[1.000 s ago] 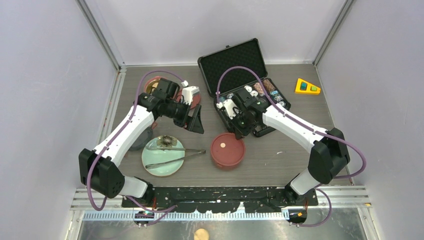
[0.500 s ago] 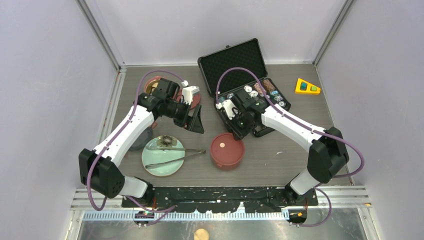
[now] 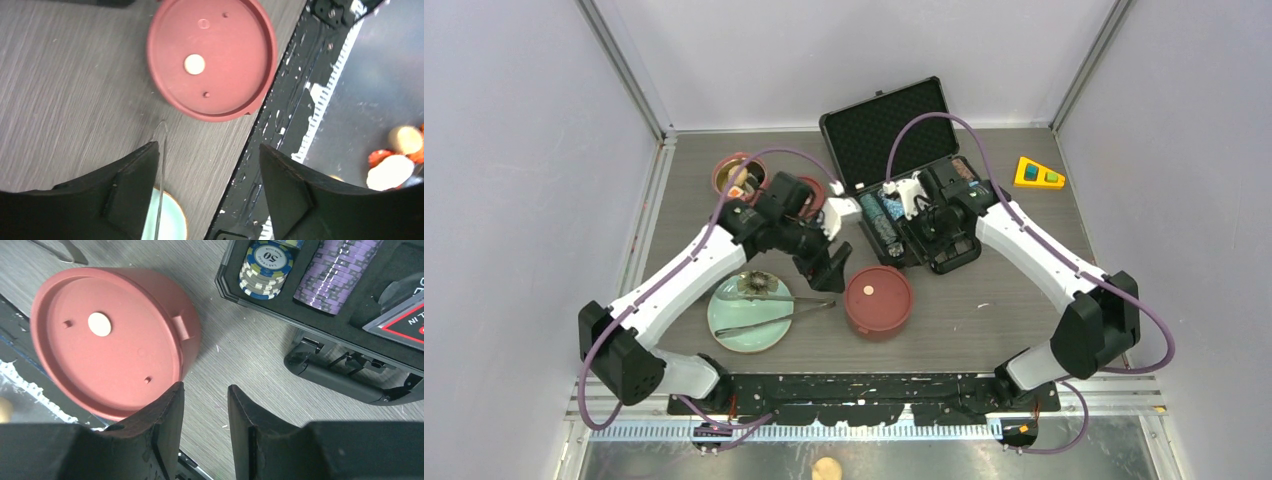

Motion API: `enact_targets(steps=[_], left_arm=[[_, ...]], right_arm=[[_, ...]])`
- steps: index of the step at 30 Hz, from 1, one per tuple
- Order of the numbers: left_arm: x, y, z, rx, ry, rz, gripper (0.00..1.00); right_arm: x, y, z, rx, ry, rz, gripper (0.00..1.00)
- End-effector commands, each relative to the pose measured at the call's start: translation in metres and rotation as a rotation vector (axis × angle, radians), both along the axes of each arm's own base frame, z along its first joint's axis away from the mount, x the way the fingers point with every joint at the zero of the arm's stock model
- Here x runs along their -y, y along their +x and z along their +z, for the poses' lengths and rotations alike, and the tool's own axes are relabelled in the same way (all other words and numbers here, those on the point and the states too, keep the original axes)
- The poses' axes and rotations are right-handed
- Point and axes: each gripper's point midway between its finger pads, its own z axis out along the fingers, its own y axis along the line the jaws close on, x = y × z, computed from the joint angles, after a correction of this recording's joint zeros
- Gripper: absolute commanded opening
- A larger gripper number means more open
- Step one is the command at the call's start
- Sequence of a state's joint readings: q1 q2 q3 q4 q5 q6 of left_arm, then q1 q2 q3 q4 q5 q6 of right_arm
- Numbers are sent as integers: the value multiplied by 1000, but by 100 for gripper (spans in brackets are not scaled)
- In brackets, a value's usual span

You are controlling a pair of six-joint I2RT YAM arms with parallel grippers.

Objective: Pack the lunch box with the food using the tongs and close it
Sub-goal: Close the box lid on the packing box.

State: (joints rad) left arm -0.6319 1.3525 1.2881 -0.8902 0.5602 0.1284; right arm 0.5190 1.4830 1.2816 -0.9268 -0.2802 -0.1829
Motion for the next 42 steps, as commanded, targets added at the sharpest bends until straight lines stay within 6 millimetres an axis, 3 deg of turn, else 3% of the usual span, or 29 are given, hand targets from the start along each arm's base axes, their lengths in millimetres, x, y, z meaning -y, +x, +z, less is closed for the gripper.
enact_targets(steps=[1, 7, 11, 16, 21, 26, 31, 36, 42], left_arm=[[22, 7, 1, 165, 30, -101, 70], [59, -1, -25, 285, 94, -216, 56], [74, -9, -49, 323, 146, -281, 54], [71, -9, -87, 292, 231, -298, 48], [56, -7, -110, 300, 312, -331, 42], [57, -10, -94, 298, 272, -311, 42], [59, -18, -59, 329, 186, -290, 59], [49, -27, -44, 353, 208, -300, 70], [49, -35, -35, 500, 298, -312, 92]], right_arm=[[-18, -4, 20, 10, 95, 44, 40], [-33, 1, 6, -45, 141, 31, 33], [-33, -3, -16, -102, 123, 33, 27], [-27, -12, -43, -171, 80, 31, 24], [-21, -30, -52, -223, 70, 31, 21], [-20, -36, -35, -205, 99, 39, 23], [-26, -23, 1, -122, 153, 42, 37], [-30, 2, 30, -49, 201, 11, 41], [-40, 31, 27, -49, 234, -55, 43]])
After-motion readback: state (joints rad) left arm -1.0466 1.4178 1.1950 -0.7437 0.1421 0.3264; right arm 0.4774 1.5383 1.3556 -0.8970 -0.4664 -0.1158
